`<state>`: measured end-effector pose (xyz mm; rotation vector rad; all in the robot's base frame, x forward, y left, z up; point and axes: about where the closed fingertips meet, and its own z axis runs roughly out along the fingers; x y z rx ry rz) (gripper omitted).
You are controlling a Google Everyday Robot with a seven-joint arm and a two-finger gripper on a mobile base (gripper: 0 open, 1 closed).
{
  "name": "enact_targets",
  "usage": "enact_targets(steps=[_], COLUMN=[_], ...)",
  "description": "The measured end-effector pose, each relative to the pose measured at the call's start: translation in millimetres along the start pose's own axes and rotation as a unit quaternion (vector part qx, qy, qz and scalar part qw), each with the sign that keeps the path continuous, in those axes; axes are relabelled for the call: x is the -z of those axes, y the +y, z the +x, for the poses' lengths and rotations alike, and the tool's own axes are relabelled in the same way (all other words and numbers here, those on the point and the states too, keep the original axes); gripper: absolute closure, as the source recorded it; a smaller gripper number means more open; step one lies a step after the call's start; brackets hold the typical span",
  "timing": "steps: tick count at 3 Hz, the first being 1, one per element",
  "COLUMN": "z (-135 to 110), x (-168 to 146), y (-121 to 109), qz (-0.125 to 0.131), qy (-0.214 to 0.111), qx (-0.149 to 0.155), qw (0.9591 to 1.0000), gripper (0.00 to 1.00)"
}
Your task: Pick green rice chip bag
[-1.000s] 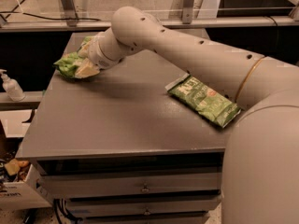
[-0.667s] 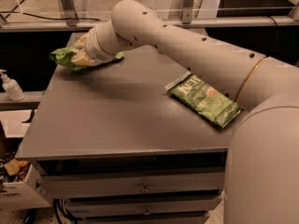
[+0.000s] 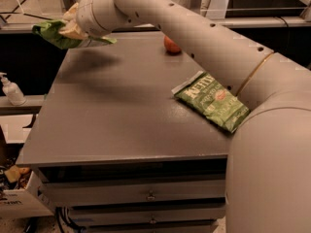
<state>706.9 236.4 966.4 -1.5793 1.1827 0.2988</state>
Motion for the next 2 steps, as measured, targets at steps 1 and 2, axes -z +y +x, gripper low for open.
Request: enact_targets(steps=[1,2], z=[-10.1,-10.1], x=[11.8,11.8], y=[-16.7,-16.7], qz=[0.024,0.024], qy=[-0.017,-0.017], qx=[0.012,0.012], qw=[0.9995,0.9995], gripper=[1.0,1.0])
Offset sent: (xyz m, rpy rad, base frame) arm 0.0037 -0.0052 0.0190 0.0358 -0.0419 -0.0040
